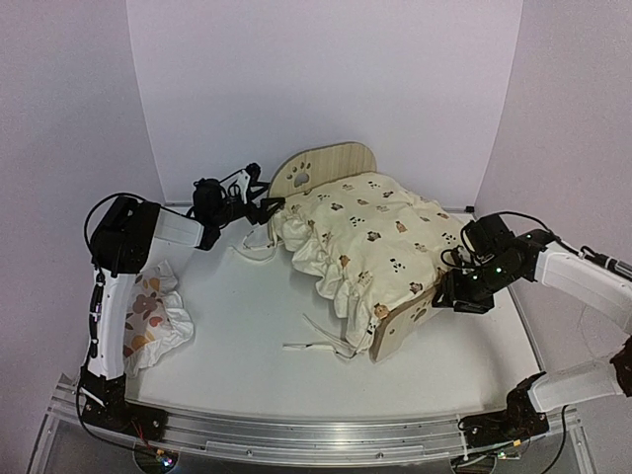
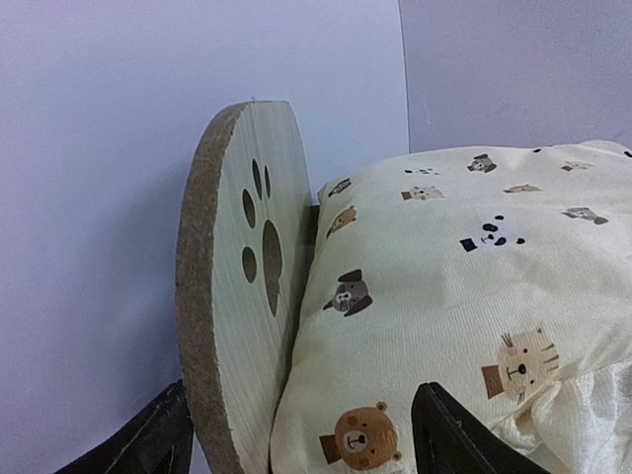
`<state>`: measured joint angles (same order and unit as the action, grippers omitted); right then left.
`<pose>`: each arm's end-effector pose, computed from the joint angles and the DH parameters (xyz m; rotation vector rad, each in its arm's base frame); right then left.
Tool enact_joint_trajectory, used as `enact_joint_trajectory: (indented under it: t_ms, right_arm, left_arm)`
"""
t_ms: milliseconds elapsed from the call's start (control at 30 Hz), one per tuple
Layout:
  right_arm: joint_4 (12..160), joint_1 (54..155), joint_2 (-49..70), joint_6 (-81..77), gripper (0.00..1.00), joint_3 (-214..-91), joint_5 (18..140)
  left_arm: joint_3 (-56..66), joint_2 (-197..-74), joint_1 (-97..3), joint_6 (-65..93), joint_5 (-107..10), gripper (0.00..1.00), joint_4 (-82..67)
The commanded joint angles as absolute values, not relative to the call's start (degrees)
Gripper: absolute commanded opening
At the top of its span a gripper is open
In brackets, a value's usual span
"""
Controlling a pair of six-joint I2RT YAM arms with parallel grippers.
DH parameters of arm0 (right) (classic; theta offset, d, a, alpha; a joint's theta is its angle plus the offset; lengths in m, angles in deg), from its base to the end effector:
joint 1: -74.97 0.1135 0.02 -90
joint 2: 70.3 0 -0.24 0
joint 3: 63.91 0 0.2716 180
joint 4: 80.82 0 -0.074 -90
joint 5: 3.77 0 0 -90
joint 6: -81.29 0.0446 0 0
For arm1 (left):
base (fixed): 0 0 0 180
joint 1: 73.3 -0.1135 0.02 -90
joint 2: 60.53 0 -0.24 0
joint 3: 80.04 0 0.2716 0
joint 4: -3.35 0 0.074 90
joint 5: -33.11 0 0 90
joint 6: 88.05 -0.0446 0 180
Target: Set up the pet bed
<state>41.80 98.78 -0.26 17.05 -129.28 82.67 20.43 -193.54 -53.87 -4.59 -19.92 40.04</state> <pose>0.2407 0.1092 0.2123 0.0251 2.7018 0.3581 0.4834 -0.1989 0.1508 0.8384 1.3031 -0.6604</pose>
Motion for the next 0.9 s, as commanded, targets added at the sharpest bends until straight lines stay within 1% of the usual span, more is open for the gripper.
enact_joint_trajectory:
  t_ms: [0, 67, 133, 233, 267, 367, 433, 467, 567, 667, 867]
  right_arm:
    - [47.5, 99.2, -0.2, 17.5, 0.6, -130.3, 79.9]
    - [47.9, 99.2, 0.8, 17.5, 0.6, -130.4, 79.5]
    - [48.4, 99.2, 1.9, 17.4, 0.6, -130.4, 79.3]
    - [49.4, 99.3, 3.2, 17.5, 0.59, -130.2, 79.3]
    - [49.6, 99.2, 3.6, 17.4, 0.59, -130.1, 79.4]
    - [50.2, 99.2, 4.2, 17.4, 0.59, -130.0, 79.7]
    - [50.7, 99.3, 4.5, 17.4, 0.59, -130.0, 79.6]
    - [51.0, 99.3, 4.5, 17.4, 0.59, -130.1, 79.5]
    - [52.0, 99.2, 4.6, 17.5, 0.59, -130.0, 79.0]
    - [53.3, 99.2, 4.8, 17.6, 0.59, -129.8, 79.3]
    - [55.4, 99.3, 8.0, 17.7, 0.59, -131.5, 80.4]
  left_arm:
    - [23.9, -195.5, -54.5, -0.9, -18.5, 0.72, 45.0]
    - [28.1, -198.1, -54.6, 1.0, -17.2, 0.67, 44.1]
    - [33.2, -200.9, -54.6, 3.1, -16.3, 0.6, 42.4]
    - [38.8, -204.1, -54.5, 5.0, -14.3, 0.47, 39.4]
    - [39.4, -204.4, -54.5, 5.3, -13.4, 0.4, 38.8]
    - [36.1, -202.4, -54.4, 5.9, -12.0, 0.21, 39.7]
    - [30.6, -199.0, -54.4, 5.8, -12.7, 0.12, 41.8]
    - [26.9, -196.7, -54.4, 5.7, -13.4, 0.09, 43.3]
    - [16.2, -189.5, -54.2, 5.6, -16.8, 0.05, 47.3]
    - [4.5, -180.6, -53.0, 4.5, -23.1, 0.03, 50.0]
    - [-10.8, -165.2, -48.1, 0.0, -38.7, 0.0, 46.6]
